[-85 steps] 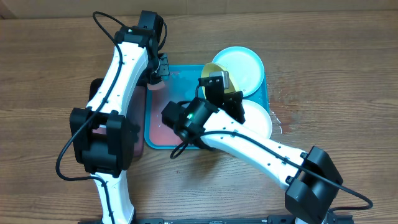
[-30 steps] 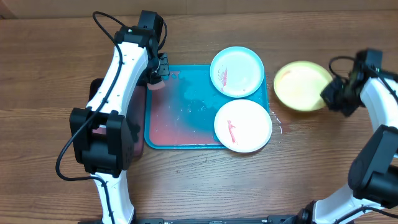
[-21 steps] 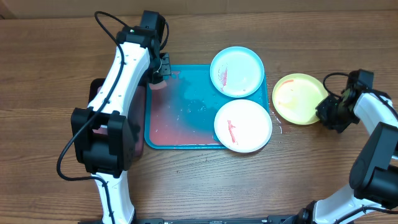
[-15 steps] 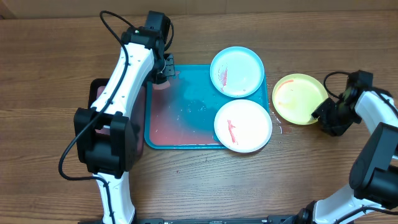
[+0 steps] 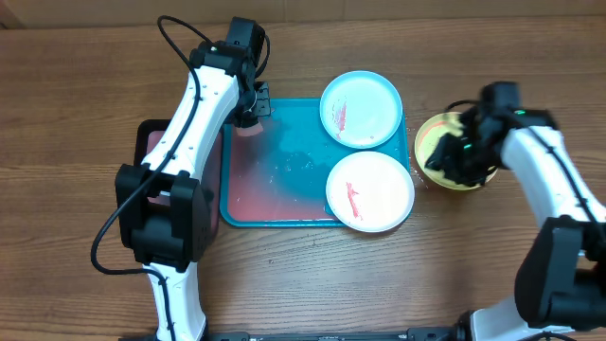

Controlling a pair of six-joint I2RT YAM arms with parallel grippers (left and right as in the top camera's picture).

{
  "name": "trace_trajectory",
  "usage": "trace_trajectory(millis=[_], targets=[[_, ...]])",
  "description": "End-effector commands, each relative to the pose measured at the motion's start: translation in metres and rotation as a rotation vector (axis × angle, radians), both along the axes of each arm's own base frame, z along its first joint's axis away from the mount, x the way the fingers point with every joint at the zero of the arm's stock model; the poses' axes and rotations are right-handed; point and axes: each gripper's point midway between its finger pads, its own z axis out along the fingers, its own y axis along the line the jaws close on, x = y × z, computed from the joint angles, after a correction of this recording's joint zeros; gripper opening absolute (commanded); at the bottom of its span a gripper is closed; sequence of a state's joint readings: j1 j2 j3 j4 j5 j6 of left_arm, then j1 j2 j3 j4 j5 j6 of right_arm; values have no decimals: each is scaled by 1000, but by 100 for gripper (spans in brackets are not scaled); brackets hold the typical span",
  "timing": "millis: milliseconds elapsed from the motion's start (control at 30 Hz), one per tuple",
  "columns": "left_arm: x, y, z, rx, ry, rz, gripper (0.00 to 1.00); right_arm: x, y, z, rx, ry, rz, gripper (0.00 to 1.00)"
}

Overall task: Clean dirty plates on tray and stack at the side
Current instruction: 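Carry the yellow plate right off the tray and set it down, then grip the white plate's rim with the right gripper and pull it left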

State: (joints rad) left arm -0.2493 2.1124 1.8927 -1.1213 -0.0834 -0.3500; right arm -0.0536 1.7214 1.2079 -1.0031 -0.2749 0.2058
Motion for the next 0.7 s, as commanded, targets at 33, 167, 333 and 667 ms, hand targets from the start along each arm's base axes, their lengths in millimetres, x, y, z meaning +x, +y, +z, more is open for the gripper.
trace_trajectory(millis=[33, 167, 333, 667], targets=[[1, -3, 2, -5, -10, 14, 4, -15, 15, -22, -59, -4, 155, 47], [1, -3, 2, -6, -11, 14, 4, -21, 28, -39, -60, -19, 207, 39], [2, -3, 2, -7, -15, 14, 4, -20, 34, -45, -60, -41, 223, 26], [2, -3, 2, -7, -14, 14, 4, -24, 33, -48, -61, -24, 199, 4]])
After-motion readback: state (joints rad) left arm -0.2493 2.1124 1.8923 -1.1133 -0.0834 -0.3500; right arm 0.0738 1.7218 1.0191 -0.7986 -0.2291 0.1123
